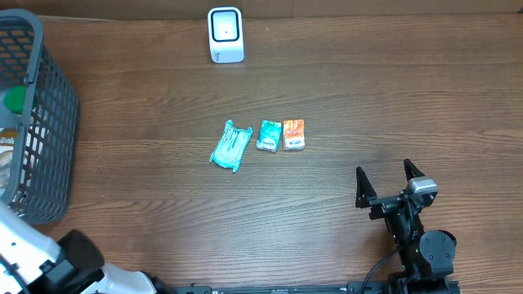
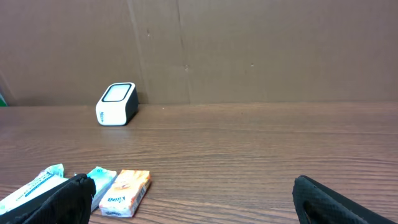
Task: Scan the item barcode
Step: 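Move the left gripper back toward the basket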
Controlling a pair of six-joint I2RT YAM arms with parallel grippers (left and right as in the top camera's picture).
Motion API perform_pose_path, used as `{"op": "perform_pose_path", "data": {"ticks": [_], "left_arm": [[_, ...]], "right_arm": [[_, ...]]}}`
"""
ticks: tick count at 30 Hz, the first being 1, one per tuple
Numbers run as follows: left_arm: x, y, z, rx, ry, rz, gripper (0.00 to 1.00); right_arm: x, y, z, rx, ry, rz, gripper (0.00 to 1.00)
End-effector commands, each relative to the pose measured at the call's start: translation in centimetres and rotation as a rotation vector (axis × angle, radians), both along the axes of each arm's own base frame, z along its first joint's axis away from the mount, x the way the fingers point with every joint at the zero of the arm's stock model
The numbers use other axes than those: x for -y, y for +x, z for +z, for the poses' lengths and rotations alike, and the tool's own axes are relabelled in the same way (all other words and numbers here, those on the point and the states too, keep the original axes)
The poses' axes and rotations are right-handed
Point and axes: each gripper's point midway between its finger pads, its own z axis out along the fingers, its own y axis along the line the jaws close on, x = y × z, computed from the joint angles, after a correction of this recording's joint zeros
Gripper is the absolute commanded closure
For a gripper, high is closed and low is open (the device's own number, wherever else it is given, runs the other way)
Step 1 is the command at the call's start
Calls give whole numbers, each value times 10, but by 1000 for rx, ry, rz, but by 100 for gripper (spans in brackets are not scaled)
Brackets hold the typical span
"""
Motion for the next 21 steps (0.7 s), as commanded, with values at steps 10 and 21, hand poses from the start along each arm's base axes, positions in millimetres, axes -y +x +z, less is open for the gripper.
{"op": "perform_pose_path", "data": {"ticks": [10, 21], "left_arm": [[-93, -61, -145, -354, -49, 210, 1], [-141, -6, -215, -462, 110, -136, 0]], "right_arm": [[1, 0, -2, 4, 6, -5, 0], [1, 0, -2, 4, 6, -5, 0]]}}
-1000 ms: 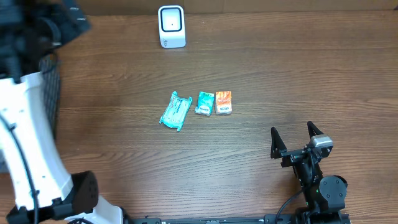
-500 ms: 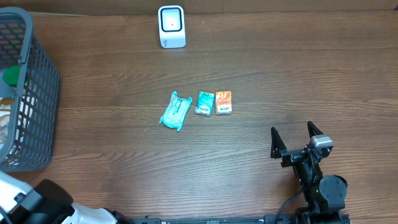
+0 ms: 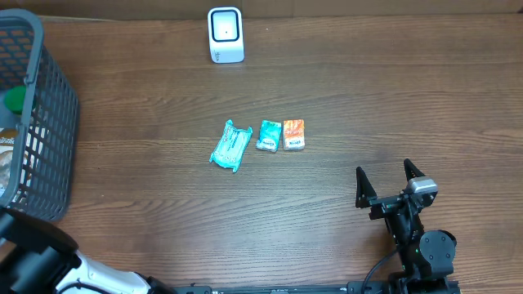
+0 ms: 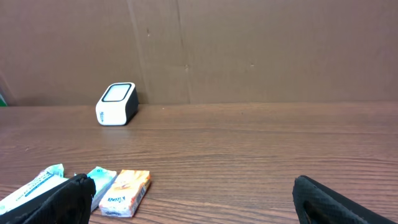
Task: Scan the item barcode
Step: 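Move the left gripper back toward the basket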
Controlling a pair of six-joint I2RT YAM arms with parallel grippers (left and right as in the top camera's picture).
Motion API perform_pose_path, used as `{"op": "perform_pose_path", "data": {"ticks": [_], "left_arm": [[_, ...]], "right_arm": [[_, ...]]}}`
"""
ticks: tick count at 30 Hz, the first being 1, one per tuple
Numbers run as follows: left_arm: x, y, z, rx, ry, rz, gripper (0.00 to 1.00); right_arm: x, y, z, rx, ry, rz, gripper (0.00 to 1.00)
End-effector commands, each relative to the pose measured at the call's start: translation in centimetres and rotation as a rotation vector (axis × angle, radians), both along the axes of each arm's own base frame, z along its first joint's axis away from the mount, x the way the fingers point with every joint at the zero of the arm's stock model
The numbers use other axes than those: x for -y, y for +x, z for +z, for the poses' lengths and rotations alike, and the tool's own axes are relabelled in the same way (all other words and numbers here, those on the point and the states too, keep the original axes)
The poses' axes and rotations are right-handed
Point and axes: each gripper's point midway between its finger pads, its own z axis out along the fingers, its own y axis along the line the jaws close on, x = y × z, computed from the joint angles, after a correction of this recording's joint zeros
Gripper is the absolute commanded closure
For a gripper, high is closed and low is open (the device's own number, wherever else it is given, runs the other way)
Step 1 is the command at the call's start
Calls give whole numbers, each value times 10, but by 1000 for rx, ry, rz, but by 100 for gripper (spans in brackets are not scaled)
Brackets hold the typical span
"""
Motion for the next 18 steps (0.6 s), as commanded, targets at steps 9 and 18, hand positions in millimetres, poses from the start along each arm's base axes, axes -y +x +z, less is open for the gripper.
{"op": "perform_pose_path", "data": {"ticks": [9, 18], "left_arm": [[7, 49, -100, -154, -76, -471, 0], [8, 56, -132, -226, -81, -566, 0]], "right_arm": [[1, 0, -2, 4, 6, -5, 0], [1, 0, -2, 4, 6, -5, 0]]}}
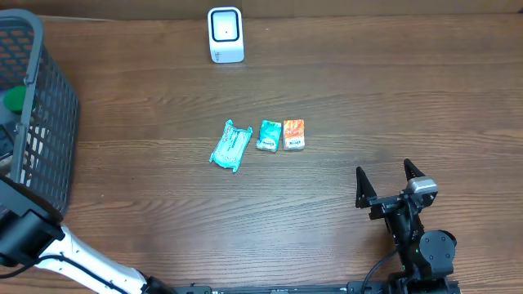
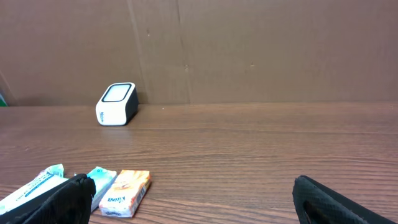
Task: Scan the item barcode
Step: 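Move the left gripper back toward the basket, then grasp the cream 'The Pantree' bag in the basket with the left gripper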
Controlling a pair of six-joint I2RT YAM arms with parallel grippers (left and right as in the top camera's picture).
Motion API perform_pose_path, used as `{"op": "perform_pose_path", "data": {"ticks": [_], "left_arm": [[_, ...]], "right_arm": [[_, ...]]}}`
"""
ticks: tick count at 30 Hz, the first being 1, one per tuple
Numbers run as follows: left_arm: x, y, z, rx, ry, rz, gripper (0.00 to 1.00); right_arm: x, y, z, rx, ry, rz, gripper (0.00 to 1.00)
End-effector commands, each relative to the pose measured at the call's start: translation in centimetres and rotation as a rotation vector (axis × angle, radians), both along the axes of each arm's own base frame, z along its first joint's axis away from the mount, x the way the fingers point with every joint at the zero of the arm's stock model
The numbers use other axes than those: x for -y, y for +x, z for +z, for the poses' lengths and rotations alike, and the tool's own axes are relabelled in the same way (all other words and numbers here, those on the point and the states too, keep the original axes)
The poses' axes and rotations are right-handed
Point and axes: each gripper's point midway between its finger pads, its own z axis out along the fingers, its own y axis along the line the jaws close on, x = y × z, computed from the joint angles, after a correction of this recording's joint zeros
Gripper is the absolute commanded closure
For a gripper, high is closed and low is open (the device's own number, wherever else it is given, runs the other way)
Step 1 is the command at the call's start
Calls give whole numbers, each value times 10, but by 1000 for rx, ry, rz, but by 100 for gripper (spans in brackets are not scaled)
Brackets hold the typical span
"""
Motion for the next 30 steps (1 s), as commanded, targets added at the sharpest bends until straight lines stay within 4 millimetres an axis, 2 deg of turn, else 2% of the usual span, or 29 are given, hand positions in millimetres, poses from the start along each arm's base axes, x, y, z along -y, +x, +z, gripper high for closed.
{"op": "perform_pose_path", "data": {"ticks": [1, 5, 9, 11, 14, 15, 20, 24, 27, 30], "left_arm": [[2, 4, -10, -12, -6, -62, 0], [6, -1, -27, -63, -25, -118, 3], [3, -10, -42, -126, -24, -102, 8], [3, -12, -45, -138, -24, -99, 9], [3, -12, -45, -137, -25, -98, 17], [3, -12, -45, -136, -27, -94, 21], [6, -13, -46, -136, -43, -86, 57], [8, -13, -46, -131, -53, -58, 82], [9, -11, -46, -130, -52, -60, 96], [12, -8, -43, -130, -46, -67, 96]], "right_arm": [[1, 0, -2, 4, 6, -5, 0], [1, 0, -2, 3, 6, -5, 0], [1, 0, -2, 3, 6, -5, 0], [1, 0, -2, 4, 6, -5, 0], [1, 0, -2, 4, 6, -5, 0], [1, 0, -2, 4, 6, -5, 0], [1, 0, -2, 4, 6, -5, 0], [1, 0, -2, 3, 6, -5, 0], [1, 0, -2, 3, 6, -5, 0], [1, 0, -2, 4, 6, -5, 0]]}}
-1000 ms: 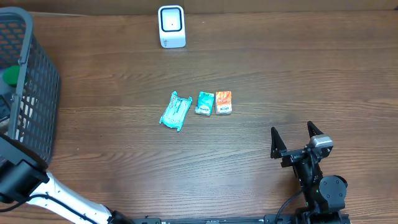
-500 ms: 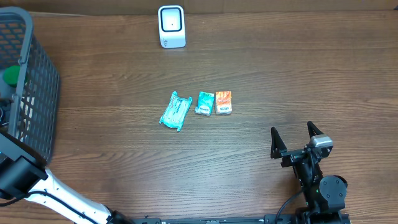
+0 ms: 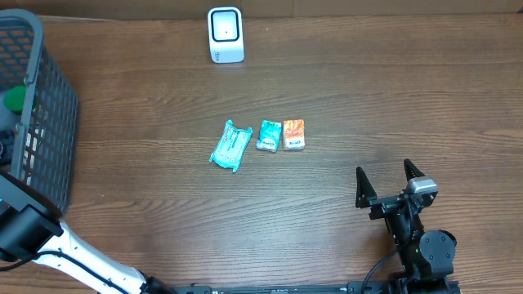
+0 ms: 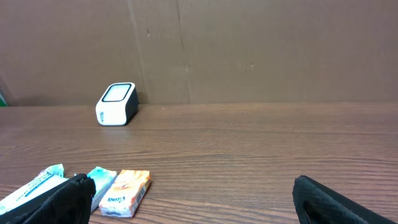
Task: Scan the item barcode
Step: 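Grasp the cream 'The Pantree' bag in the basket with the left gripper, then carry the Pantree bag out and set it left of the wipes pack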
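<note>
A white barcode scanner (image 3: pixel 225 34) (image 4: pixel 117 104) stands at the table's far edge. Mid-table lie three items in a row: a crumpled teal packet (image 3: pixel 231 146) (image 4: pixel 34 190), a small teal pack (image 3: pixel 269 135) (image 4: pixel 99 183) and an orange pack (image 3: pixel 294 134) (image 4: pixel 126 193). My right gripper (image 3: pixel 386 181) (image 4: pixel 193 208) rests near the front right, open and holding nothing, well short of the items. My left arm (image 3: pixel 29 233) rises along the lower left edge beside the basket; its gripper is out of frame.
A grey mesh basket (image 3: pixel 49 106) stands at the far left, with a green-capped thing (image 3: pixel 14 99) and other goods inside. A brown cardboard wall (image 4: pixel 249 50) runs behind the scanner.
The left arm's black link has shifted slightly at the left edge by the basket. The right arm, the scanner and the three items are where they were.
The left arm's white and black links lay in the bottom left corner. Then the black link was further left at the bottom edge, then up along the left edge beside the basket, where it still is. The right gripper stayed open and still throughout.
</note>
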Controlling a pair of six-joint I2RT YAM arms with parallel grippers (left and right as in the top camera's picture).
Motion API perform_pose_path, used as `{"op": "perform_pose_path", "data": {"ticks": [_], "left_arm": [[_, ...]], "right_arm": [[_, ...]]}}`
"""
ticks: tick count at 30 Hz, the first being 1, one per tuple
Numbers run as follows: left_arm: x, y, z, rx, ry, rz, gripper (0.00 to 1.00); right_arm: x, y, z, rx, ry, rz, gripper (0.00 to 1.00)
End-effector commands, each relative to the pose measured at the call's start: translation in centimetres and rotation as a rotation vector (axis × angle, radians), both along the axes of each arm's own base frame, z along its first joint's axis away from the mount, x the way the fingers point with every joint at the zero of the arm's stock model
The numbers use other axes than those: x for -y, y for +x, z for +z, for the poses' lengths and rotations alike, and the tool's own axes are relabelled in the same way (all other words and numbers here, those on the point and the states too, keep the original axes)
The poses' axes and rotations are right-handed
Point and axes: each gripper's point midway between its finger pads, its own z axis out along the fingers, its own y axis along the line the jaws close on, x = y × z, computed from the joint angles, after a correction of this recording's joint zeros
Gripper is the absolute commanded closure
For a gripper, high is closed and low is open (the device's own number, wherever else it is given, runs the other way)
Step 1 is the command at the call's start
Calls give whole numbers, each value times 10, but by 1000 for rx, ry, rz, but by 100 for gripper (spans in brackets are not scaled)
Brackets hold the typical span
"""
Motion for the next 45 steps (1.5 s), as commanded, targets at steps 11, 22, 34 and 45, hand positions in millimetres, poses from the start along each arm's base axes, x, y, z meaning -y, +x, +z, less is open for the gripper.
{"op": "perform_pose_path", "data": {"ticks": [11, 22, 34, 45], "left_arm": [[2, 13, 62, 24, 92, 31, 96], [18, 18, 235, 378, 290, 162, 96], [135, 14, 401, 840, 325, 84, 96], [327, 34, 382, 822, -169, -188, 96]], "right_arm": [[1, 0, -2, 3, 6, -5, 0], [1, 0, -2, 3, 6, -5, 0], [1, 0, -2, 3, 6, -5, 0], [1, 0, -2, 3, 6, -5, 0]]}}
